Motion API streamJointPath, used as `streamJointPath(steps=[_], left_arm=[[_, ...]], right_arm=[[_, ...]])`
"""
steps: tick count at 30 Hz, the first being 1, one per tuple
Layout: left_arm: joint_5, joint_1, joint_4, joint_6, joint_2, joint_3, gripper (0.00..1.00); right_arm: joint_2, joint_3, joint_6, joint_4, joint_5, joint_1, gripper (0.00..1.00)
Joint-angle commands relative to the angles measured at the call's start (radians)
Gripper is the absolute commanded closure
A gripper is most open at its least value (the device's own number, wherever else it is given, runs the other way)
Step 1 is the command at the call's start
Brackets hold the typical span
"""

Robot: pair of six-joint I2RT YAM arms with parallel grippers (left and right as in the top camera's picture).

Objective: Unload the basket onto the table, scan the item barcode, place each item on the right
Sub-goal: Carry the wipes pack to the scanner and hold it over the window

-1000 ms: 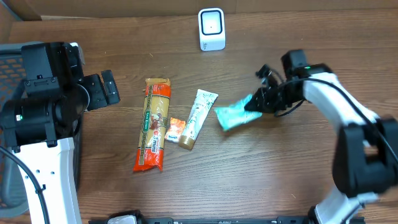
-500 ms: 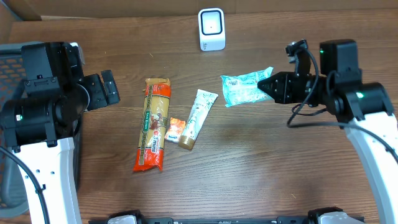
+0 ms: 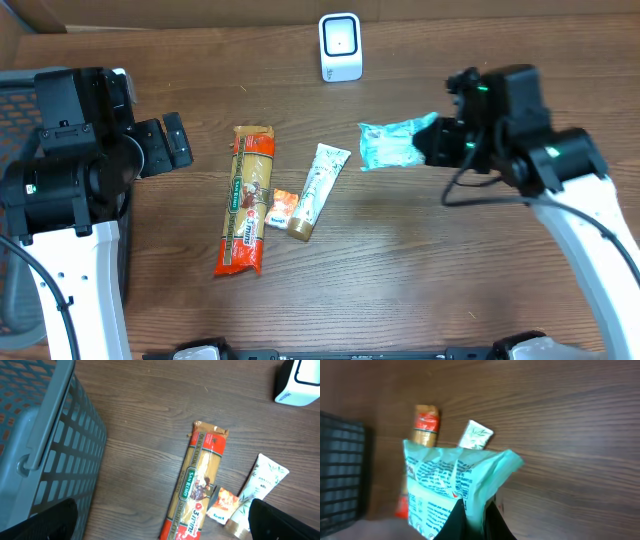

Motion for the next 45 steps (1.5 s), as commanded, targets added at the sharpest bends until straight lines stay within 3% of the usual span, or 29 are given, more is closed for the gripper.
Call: streamJointPath(steps=[1,6,11,15,17,23,29,36,45], left_arm=[[0.005,-0.002,0.001,0.016,0.005,0.006,0.00],[0.005,-0.002,0.001,0.016,0.005,0.006,0.00],[0.005,-0.002,0.001,0.016,0.005,0.006,0.00],[0.005,-0.002,0.001,0.016,0.005,0.006,0.00],[0.005,-0.002,0.001,0.015,0.005,0.006,0.00],[0.005,-0.002,0.001,0.016,0.005,0.006,0.00],[0.005,-0.002,0.001,0.015,0.005,0.006,0.00],[0.005,-0.002,0.001,0.016,0.005,0.006,0.00],[0.005,-0.002,0.001,0.016,0.005,0.006,0.00]], right_arm=[[0.121,0.204,0.011,-0.045,0.260,0.060,0.97],[0.363,0.518,-0.052,-0.114,0.640,0.137,0.96],[0.489,0.549,-0.326,0.154,0.935,0.208,0.96],[0.597,0.549,-0.656,0.399,1.094,0.240,0.96],[0.649,0.549,-0.832,0.519,1.095,0.247,0.96],[0.784,0.549,-1.162,0.865,1.090,0.248,0.96],[0.893,0.549,-1.519,1.017,1.022,0.248,0.96],[0.937,0.549,-1.582,1.153,0.949,0.247,0.96],[0.938,0.549,-1.690,1.168,0.894,0.243,0.96]])
